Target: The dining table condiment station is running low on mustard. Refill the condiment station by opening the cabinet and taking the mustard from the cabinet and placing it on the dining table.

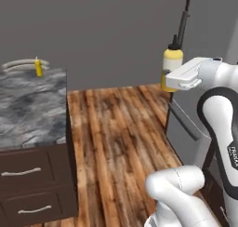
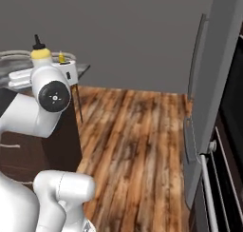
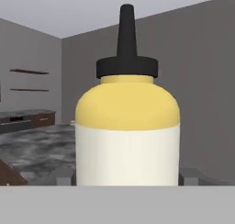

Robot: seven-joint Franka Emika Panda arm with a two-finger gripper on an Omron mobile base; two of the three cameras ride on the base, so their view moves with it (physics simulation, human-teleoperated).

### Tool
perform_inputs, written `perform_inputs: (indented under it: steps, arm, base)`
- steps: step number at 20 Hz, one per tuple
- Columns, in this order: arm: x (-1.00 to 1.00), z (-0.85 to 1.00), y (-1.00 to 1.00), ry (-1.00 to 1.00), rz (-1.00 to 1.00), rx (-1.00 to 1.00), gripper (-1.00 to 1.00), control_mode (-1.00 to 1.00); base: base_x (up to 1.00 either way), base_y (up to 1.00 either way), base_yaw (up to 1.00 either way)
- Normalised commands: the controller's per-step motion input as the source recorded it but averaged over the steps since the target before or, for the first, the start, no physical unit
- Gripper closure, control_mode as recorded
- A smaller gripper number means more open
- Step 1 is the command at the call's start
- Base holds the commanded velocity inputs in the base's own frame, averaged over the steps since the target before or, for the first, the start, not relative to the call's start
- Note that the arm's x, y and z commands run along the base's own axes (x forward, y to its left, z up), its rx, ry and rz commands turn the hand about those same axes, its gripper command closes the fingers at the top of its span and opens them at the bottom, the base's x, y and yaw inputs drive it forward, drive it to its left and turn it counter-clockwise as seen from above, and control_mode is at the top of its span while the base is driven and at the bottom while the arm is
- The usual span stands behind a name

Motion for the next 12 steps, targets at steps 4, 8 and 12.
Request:
perform_inputs:
  steps: [4, 8, 12]
  arm:
    - [0.0, 0.0, 0.0, 0.0, 0.0, 0.0, 1.0, 1.0]
    - [0.0, 0.0, 0.0, 0.0, 0.0, 0.0, 1.0, 1.0]
    - [0.0, 0.0, 0.0, 0.0, 0.0, 0.0, 1.0, 1.0]
  base:
    - [0.96, 0.0, 0.11]
    - [1.0, 0.0, 0.1]
    - [1.0, 0.0, 0.13]
